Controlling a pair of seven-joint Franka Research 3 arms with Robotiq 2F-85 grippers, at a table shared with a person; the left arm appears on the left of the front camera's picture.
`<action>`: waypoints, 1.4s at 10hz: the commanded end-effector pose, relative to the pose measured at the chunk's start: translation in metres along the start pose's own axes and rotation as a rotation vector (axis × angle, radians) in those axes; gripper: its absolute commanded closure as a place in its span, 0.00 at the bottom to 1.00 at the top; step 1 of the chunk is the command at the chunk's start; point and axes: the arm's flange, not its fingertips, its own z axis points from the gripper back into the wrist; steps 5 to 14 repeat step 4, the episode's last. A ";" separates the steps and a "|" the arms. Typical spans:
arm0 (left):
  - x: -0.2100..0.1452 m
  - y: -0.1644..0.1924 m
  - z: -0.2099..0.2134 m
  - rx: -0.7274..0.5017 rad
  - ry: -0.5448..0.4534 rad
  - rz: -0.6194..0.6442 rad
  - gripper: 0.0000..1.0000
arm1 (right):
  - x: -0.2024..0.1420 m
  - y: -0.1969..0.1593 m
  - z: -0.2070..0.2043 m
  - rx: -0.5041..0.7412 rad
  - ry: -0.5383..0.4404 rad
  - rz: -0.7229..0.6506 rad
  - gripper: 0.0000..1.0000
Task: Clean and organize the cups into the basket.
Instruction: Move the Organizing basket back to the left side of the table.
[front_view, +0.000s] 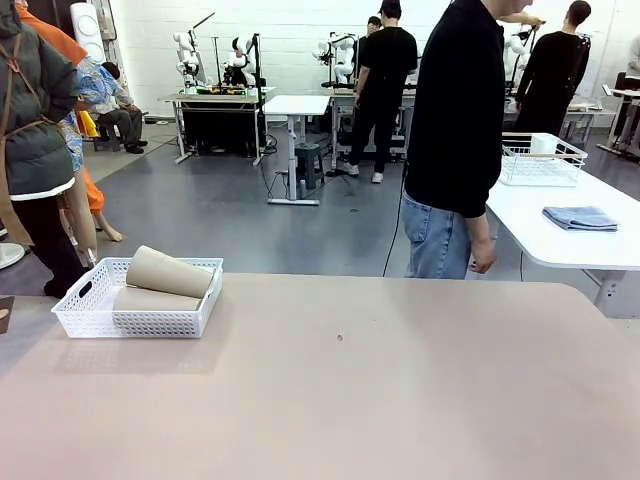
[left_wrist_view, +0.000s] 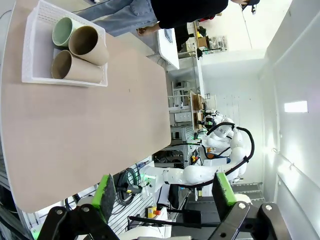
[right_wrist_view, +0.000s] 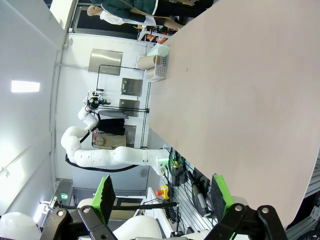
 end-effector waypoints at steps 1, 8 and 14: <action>-0.001 -0.001 0.001 0.002 -0.002 -0.002 0.00 | -0.001 0.001 0.000 0.008 0.003 0.000 0.00; -0.001 -0.001 0.001 0.002 -0.002 -0.002 0.00 | -0.001 0.001 0.000 0.008 0.003 0.000 0.00; -0.001 -0.001 0.001 0.002 -0.002 -0.002 0.00 | -0.001 0.001 0.000 0.008 0.003 0.000 0.00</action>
